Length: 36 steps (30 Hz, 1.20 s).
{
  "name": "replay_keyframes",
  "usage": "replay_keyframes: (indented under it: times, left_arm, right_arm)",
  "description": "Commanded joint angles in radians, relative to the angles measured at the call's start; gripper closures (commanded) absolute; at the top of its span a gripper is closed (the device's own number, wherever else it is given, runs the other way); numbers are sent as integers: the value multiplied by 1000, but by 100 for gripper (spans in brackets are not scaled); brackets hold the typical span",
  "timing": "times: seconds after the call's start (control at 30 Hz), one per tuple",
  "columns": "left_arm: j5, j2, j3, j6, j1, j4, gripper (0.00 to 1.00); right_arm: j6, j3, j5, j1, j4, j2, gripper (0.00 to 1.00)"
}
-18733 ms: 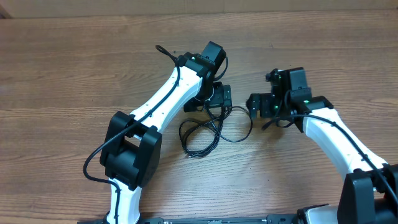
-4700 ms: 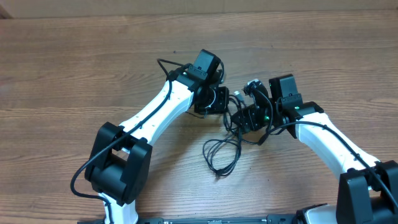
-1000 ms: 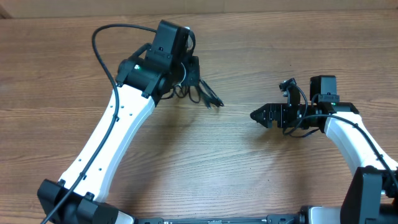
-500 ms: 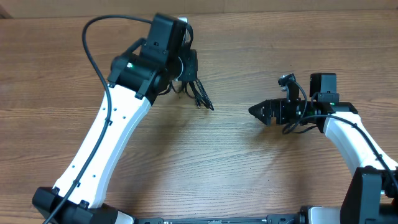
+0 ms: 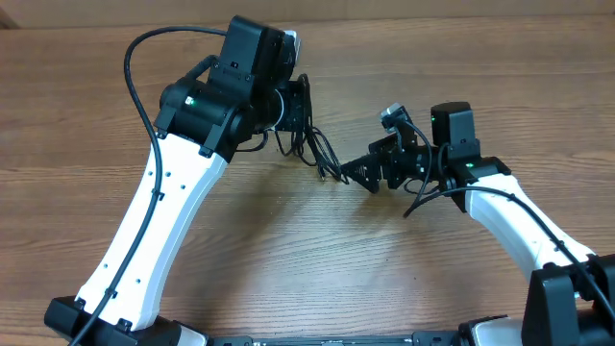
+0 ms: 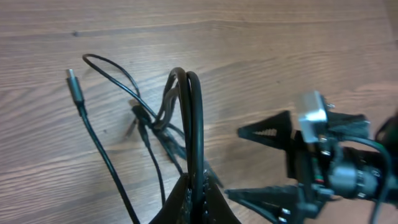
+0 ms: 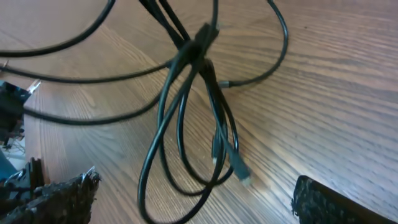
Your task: Untangle cables
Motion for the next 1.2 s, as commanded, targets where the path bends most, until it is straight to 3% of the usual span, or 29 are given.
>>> replay_keyframes:
  times: [0.0,0.3,0.47,0.57,0.73,0.93,1.17]
  left_arm:
    - [74,-27,29,-26,-6,5,96]
    - [139,-27,29,-47,-6,5,96]
    - [220,-27,29,-56,-10,15,96]
    - [254,-27,29,-56,-12,8,96]
    - [270,-27,29,-56,-11,-11,96]
    - [161,-27,29,-56,-11,-62,96]
    - [-233,-27,29,-115,-11,-189,96]
  right_arm:
    - [26,-3,24,32,19,-3,0]
    - [35,-3,34,76,46,62,0]
    - [34,-3,42,84,63,100,14]
    - [35,-3,74,84,69,116,40]
    - [142,-3,220,79,69,122,95]
    - [367,-3,330,11,57,122,96]
    - [555,-3,330,-130,12,122,96]
